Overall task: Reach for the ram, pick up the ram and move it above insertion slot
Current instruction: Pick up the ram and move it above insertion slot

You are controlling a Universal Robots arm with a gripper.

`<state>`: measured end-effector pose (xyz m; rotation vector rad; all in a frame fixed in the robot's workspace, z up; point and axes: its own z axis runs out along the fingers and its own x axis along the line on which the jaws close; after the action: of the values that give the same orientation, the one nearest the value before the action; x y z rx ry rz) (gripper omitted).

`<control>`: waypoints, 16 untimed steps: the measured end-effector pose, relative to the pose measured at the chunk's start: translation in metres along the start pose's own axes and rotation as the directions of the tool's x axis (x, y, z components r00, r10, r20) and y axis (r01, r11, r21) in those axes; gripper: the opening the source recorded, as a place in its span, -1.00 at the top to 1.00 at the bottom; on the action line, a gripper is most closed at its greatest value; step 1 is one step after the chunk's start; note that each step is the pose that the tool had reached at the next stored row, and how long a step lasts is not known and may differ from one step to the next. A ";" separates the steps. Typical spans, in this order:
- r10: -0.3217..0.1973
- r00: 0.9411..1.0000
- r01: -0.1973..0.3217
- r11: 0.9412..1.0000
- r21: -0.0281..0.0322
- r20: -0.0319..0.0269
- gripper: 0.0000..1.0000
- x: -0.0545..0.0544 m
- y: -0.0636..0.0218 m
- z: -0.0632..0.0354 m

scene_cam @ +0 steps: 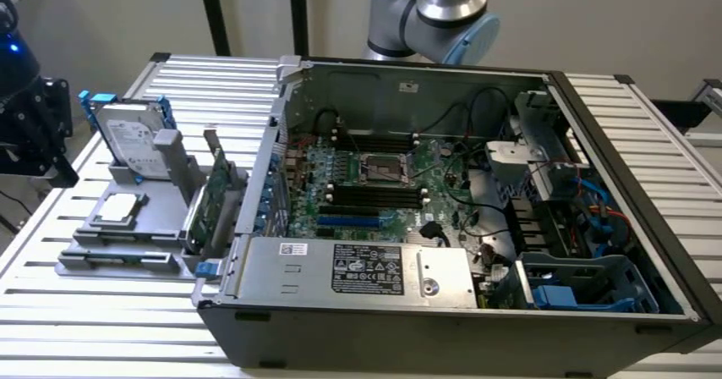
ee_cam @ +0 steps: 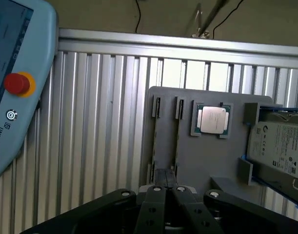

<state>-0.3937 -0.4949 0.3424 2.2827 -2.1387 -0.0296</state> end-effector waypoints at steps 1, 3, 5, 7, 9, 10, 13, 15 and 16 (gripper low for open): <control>0.000 1.000 0.000 1.000 0.000 0.000 0.65 0.000 0.0000 0.0000; 0.000 1.000 0.000 1.000 0.000 0.000 0.52 0.000 0.0000 0.0000; 0.000 1.000 0.000 1.000 0.000 0.001 0.40 0.000 0.0000 0.0001; 0.000 1.000 0.000 1.000 0.001 0.003 0.28 0.000 0.0000 0.0016; 0.000 1.000 0.000 1.000 0.001 0.003 0.15 0.000 -0.0001 0.0050; 0.000 1.000 0.000 1.000 0.001 0.003 0.15 0.000 -0.0001 0.0068; 0.000 1.000 0.000 1.000 0.001 0.004 0.15 0.001 -0.0002 0.0122; 0.000 1.000 0.000 1.000 0.001 0.004 0.15 0.002 -0.0003 0.0160; 0.001 1.000 -0.001 1.000 0.001 0.004 0.15 0.002 -0.0003 0.0177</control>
<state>-0.3937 -0.4969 0.3247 2.2842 -2.1415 -0.0331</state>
